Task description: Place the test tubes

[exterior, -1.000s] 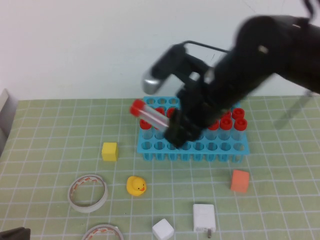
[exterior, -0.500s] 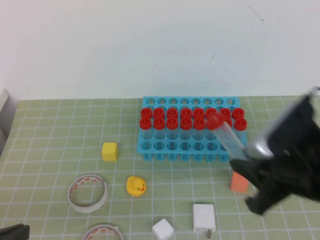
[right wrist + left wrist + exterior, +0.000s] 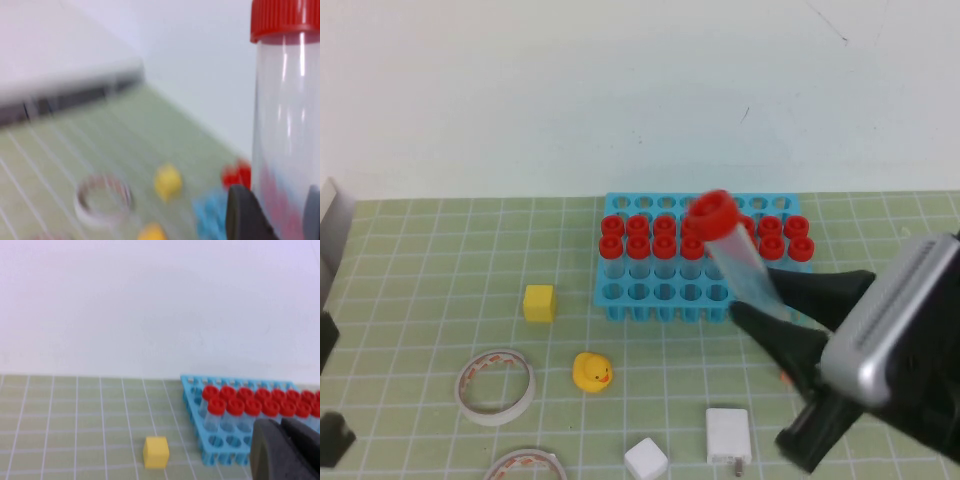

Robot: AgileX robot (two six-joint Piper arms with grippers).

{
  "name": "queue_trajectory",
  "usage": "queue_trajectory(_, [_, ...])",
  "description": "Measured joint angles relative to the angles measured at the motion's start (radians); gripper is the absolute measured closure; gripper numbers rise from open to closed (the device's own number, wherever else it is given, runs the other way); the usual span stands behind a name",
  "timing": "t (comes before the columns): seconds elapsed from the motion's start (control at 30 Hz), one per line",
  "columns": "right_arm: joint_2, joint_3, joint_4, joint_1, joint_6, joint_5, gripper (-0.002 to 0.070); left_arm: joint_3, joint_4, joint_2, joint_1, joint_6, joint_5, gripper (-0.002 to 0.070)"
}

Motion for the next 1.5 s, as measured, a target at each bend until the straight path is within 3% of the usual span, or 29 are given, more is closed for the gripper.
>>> queue_trajectory(0.17, [0.000,0.000,-0.071,0.092,0.003,-0.118,0.0442,-0.009,-0.235,0.016,0.000,0.164,-0.005,0.0676])
queue_trajectory(0.5, [0.000,0.000,-0.118,0.111,0.070,-0.084,0.0442,-0.032,-0.586,0.018,0.000,0.595,0.049,0.0676])
queue_trajectory(0.73, [0.000,0.000,-0.135,0.111,0.103,-0.082,0.0442,-0.032,-0.875,0.077,-0.024,0.805,0.271,0.0676])
queue_trajectory(0.87, [0.000,0.000,-0.181,0.111,0.166,-0.082,0.0442,-0.046,-0.896,0.147,-0.061,0.913,0.410,0.0676])
queue_trajectory(1.07, [0.025,0.000,-0.209,0.111,0.247,-0.083,0.0442,-0.067,-0.898,0.265,-0.075,0.958,0.552,0.0676])
queue_trajectory(1.3, [0.110,0.000,-0.214,0.111,0.342,-0.183,0.0442,-0.141,-0.896,0.304,-0.079,0.970,0.554,0.0670])
queue_trajectory(1.4, [0.148,0.000,-0.246,0.111,0.362,-0.281,0.0442,-0.181,-0.896,0.309,-0.079,0.972,0.537,0.0615])
queue_trajectory(1.5, [0.192,0.000,-0.323,0.111,0.369,-0.377,0.0442,-0.214,-0.896,0.325,-0.079,0.972,0.556,0.0486])
